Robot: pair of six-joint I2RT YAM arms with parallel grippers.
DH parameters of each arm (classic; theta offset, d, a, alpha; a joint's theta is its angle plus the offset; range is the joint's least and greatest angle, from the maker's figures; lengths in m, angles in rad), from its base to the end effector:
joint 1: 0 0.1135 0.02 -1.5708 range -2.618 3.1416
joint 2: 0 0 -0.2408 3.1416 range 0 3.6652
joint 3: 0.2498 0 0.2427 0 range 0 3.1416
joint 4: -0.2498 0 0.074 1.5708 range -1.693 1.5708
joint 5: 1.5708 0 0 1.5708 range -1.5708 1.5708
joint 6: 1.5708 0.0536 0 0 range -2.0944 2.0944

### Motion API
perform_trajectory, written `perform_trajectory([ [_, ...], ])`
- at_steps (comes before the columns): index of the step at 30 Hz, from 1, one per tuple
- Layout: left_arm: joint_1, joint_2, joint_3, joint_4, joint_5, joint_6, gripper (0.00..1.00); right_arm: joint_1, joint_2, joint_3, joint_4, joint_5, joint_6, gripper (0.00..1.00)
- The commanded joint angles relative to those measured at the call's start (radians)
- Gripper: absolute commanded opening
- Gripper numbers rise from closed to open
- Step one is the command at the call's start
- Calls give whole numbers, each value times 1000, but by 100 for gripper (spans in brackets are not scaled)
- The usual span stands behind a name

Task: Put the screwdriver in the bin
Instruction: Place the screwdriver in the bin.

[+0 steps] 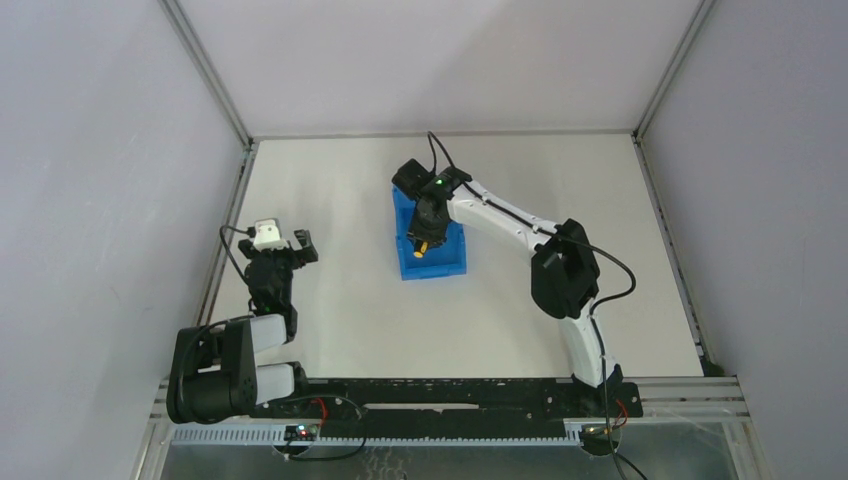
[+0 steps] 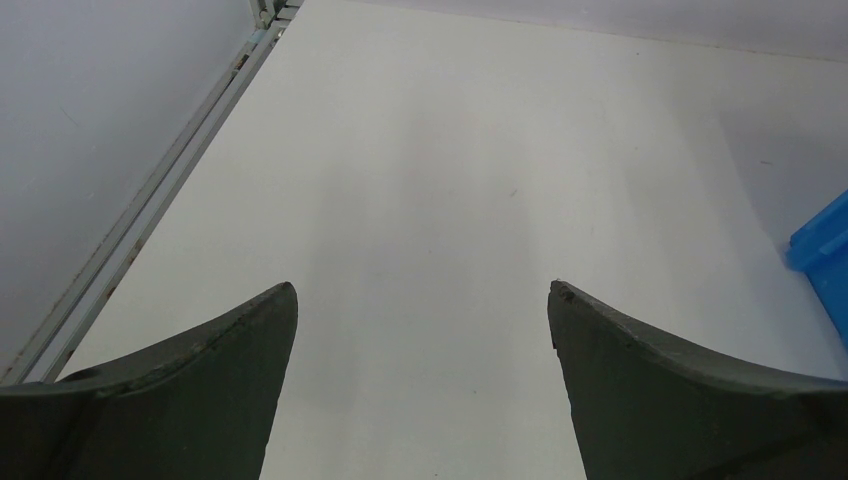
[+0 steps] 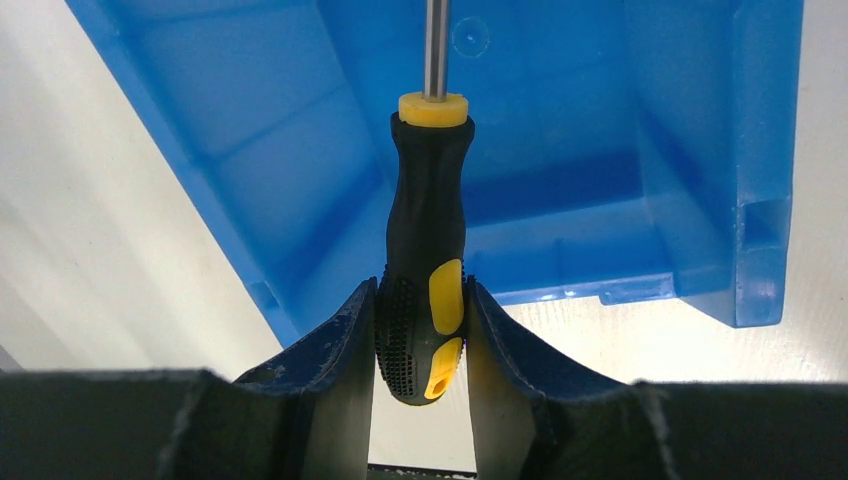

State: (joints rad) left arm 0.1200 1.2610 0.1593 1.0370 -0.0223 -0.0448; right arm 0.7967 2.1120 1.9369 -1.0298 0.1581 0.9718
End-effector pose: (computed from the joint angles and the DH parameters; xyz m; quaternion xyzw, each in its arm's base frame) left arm 0.2319 0.0292 0.1519 -0.0676 0.7265 0.0338 0.6830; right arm 0.3077 0.3026 0.2195 0.1000 0.9752 0.0910 0.1750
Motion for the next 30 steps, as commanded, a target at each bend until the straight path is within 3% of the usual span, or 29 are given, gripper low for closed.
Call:
perform_trajectory([
  [1, -4, -8, 11, 55, -2, 15, 100, -15, 10, -2, 29, 33, 14, 0],
  [30, -5, -9, 12, 55, -2, 13, 100, -43, 49, -18, 67, 9, 20, 0],
])
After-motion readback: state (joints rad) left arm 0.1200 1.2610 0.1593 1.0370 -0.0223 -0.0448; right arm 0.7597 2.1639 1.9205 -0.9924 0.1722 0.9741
